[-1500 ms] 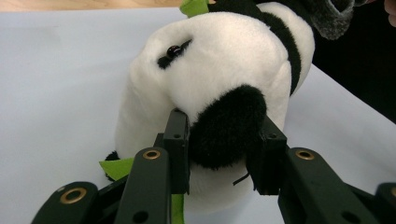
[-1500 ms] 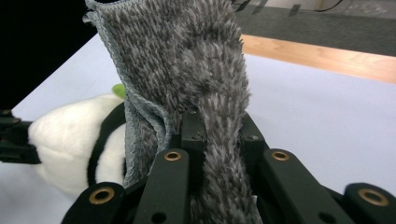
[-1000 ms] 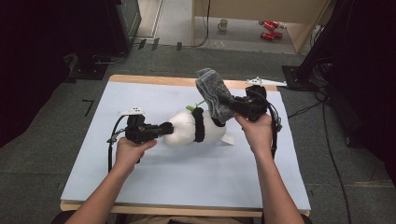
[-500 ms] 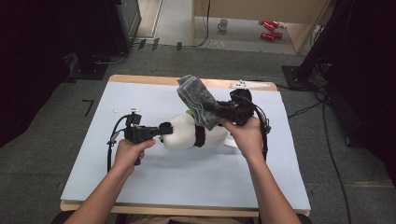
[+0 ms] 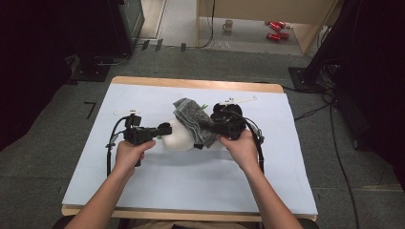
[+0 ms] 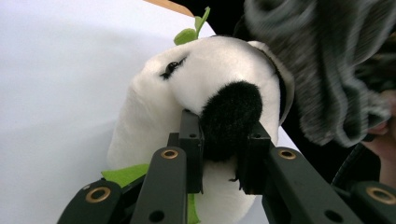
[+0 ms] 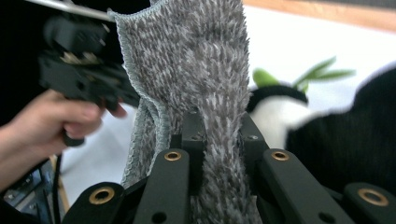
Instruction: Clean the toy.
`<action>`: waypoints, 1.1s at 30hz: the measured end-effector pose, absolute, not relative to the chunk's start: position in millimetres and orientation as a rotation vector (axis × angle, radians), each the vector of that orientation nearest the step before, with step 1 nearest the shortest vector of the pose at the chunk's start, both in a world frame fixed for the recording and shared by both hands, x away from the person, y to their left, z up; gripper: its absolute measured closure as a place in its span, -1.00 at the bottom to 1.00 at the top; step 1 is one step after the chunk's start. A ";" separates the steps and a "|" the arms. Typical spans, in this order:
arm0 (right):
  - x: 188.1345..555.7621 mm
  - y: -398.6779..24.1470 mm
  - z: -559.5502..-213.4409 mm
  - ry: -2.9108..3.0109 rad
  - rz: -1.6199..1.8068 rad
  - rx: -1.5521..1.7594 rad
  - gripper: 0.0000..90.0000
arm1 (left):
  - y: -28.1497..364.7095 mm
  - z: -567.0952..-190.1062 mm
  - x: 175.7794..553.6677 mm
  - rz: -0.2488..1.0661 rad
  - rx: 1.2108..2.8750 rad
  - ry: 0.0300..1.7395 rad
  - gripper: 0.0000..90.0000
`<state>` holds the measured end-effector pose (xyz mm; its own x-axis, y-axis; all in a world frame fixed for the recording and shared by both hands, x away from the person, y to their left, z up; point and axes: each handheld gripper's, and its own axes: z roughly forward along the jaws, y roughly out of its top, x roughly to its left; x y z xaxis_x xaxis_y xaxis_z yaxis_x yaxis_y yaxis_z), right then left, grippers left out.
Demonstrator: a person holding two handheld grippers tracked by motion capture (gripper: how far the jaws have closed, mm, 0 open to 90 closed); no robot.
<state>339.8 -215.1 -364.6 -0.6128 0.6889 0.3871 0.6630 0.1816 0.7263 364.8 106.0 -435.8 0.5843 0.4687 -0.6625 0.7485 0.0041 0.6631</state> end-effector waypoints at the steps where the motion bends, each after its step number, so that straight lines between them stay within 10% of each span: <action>1: 340.6 -215.3 -368.6 2.397 1.431 1.388 0.75 | 105.9 -436.0 364.9 -0.293 1.643 1.036 0.68; 18: 349.7 -218.3 -379.3 2.382 1.453 1.383 0.75 | 114.8 -429.7 358.5 -0.068 1.752 0.858 -0.15; 33: 356.2 -219.0 -379.2 2.367 1.465 1.390 0.75 | 95.5 -451.9 351.5 0.080 1.938 0.719 -0.40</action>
<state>356.2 -219.0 -379.2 -0.6006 0.6937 0.3977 0.6655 0.1579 0.7295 351.5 95.5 -451.9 0.8192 0.5153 -0.2518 0.4470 -0.2987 0.8432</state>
